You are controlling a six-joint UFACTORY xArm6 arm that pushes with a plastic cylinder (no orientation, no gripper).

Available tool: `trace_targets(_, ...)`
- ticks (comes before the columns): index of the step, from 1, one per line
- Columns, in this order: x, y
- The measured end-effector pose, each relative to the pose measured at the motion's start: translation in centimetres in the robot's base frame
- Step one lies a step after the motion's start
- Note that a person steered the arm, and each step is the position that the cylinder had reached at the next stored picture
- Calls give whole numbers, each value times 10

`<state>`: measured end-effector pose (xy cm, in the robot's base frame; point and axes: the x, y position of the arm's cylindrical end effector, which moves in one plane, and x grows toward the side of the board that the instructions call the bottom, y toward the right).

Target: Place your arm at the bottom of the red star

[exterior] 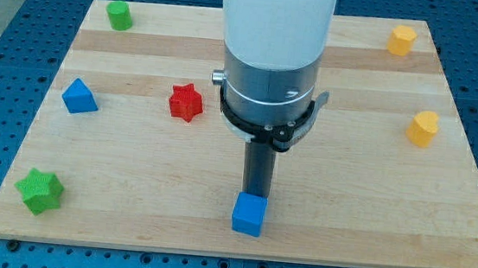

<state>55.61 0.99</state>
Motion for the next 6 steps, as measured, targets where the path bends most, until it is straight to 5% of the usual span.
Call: trace_targets(6, -49, -59)
